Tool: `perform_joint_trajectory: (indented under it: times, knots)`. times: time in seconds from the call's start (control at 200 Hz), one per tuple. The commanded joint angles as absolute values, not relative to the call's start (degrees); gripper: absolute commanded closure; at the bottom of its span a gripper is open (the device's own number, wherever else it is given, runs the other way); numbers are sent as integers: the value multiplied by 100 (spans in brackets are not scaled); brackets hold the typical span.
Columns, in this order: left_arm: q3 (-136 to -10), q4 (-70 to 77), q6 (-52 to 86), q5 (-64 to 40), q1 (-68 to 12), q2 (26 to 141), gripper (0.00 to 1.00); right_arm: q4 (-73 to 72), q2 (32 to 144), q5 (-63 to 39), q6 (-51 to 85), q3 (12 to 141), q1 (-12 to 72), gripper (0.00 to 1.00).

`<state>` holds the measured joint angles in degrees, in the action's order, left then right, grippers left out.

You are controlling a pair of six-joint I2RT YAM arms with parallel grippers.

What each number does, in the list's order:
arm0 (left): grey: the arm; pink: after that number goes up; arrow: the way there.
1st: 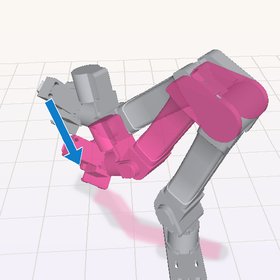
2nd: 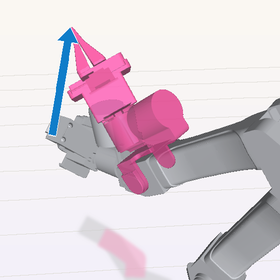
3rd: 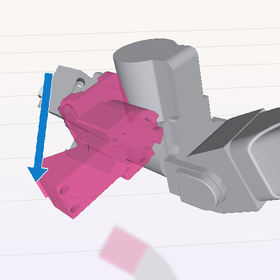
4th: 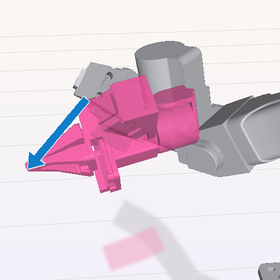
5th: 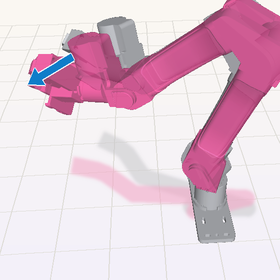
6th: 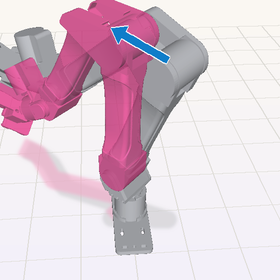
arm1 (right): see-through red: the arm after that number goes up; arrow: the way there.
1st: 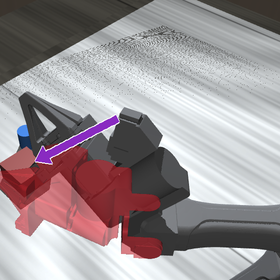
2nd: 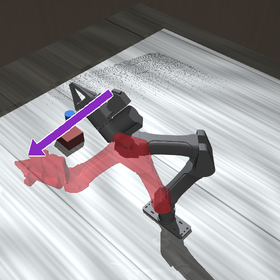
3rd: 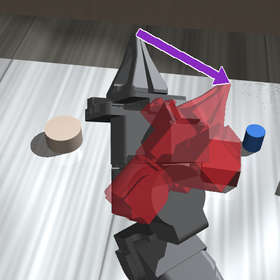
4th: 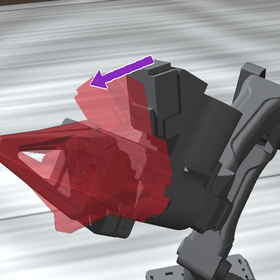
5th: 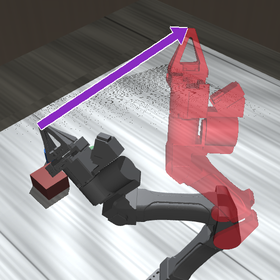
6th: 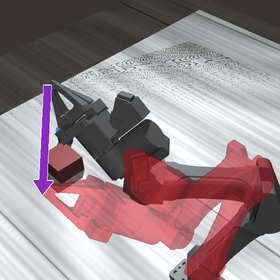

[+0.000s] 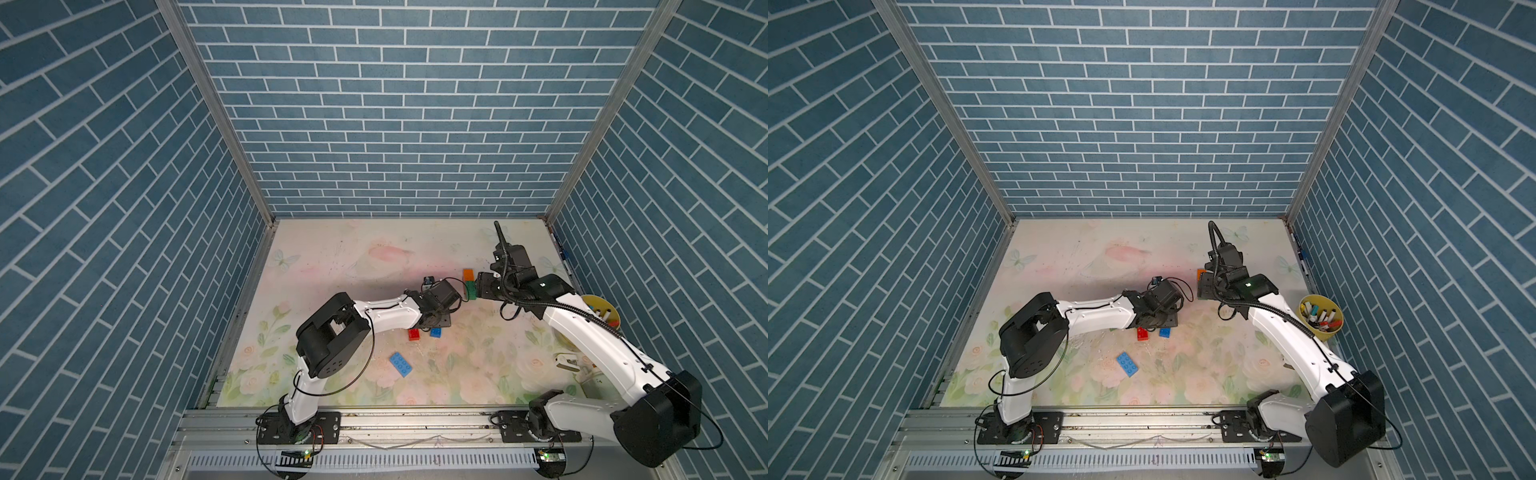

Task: Assemble a rectangle with lego
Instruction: Place the lego brick at the center of the board.

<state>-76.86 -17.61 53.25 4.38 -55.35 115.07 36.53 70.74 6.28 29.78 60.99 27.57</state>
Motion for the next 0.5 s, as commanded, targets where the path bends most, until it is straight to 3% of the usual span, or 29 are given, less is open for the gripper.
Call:
perform_joint_trajectory:
  times: [0.0, 0.255, 0.49]
  knots:
    - [-7701, -1723, 5276, 436, -5519, 11539, 32, 3828, 6995, 743, 3125, 6147, 2731, 36]
    - [-7900, -1882, 4626, 815, -5255, 10731, 26, 4241, 7241, 1018, 3102, 6591, 3068, 36]
    - [-7232, -1885, 3385, 595, -3991, 8882, 18, 4553, 7925, 1249, 3537, 6910, 3719, 36]
